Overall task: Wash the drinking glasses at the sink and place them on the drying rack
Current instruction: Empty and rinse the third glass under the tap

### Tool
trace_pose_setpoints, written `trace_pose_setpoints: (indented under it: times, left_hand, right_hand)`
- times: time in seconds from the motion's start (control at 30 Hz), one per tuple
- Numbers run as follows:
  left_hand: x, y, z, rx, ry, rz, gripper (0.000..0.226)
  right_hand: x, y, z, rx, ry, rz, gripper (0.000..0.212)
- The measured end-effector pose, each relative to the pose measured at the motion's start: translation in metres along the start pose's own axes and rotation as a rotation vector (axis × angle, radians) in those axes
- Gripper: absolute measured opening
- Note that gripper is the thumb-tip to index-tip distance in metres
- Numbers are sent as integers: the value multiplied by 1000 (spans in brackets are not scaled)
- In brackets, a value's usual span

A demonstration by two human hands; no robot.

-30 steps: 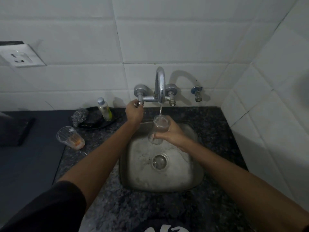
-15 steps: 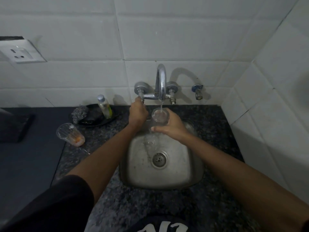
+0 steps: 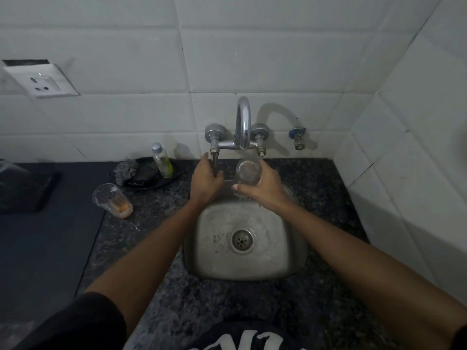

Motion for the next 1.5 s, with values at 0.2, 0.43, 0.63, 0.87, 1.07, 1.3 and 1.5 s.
trace_pose_setpoints:
  times: [0.2,0.43,0.63,0.87,1.07,1.3,1.5]
  left_hand:
    - [-8,-17,-2,97,-15,17,68]
    - [-17,-29,-20,139,117,13,62]
    - [-23,-36,-21,176,93,22,62]
    - [-29,-45,-17,233,89,29,65]
    - [-34,-45,-19,227,85,17,64]
    - [-40,-46,-18,248,82,31,64]
    - [-43,-49,-13,241,81,20,65]
  right_hand:
    - [1,-6,0,-13,53,-4,71]
    - [-5,-11,8,-8,19,-31,70]
    - [-8,-9,12,-4,20,26,68]
    - [-12,-7,19,-20,1,-16,65]
    - [-14,-5,22,-24,11,-11,65]
    - [-17,1,21,-31,21,-2,67]
    - [-19,5,19,-36,21,-21,69]
Point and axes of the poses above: each hand's wrist, its own x-axis towards the middle knuckle, its own y-axis out of the palm, z = x × y, the point moved 2 cm from there along x, towards the middle knuckle, and after that the axes turned 10 degrees about y, right-handed, at the moved point
